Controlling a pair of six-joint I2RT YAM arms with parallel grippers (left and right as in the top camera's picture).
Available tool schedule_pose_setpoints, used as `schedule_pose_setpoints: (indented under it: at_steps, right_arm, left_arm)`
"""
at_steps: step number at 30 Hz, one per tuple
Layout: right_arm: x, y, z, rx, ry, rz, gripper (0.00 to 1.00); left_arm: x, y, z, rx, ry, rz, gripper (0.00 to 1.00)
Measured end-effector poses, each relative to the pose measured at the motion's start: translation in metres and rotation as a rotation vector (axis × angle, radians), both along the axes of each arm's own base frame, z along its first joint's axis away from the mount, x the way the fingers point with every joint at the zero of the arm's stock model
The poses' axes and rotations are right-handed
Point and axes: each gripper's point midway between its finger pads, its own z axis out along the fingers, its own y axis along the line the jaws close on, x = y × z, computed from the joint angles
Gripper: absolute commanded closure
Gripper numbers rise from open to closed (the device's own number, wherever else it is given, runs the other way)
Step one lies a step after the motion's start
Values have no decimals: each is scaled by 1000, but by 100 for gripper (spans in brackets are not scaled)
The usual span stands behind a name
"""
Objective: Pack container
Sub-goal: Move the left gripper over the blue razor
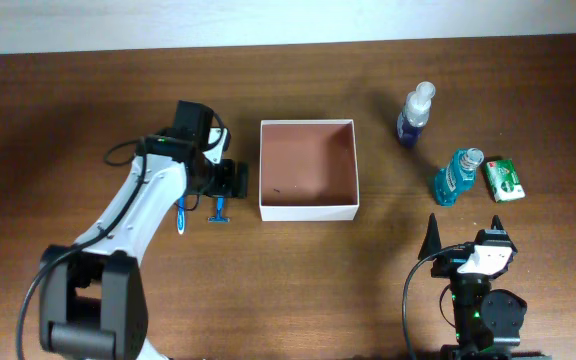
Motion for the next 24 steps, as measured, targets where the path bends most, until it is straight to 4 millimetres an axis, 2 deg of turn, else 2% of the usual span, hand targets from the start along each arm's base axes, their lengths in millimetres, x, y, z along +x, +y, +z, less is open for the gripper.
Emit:
schedule_pose_setpoints:
  at_steps: [8,13,19,24]
  right_arm:
    - [0,0,0,0,0,0,2]
    - [0,0,0,0,0,0,2]
    - [0,0,0,0,0,0,2]
    - [0,0,0,0,0,0,2]
  left_arm:
    - [3,11,-14,63,23,80,1]
    - [5,14,-22,78,29,100,1]
    - [3,14,-41,92,78,99,1]
    - [3,14,-47,95,87,99,1]
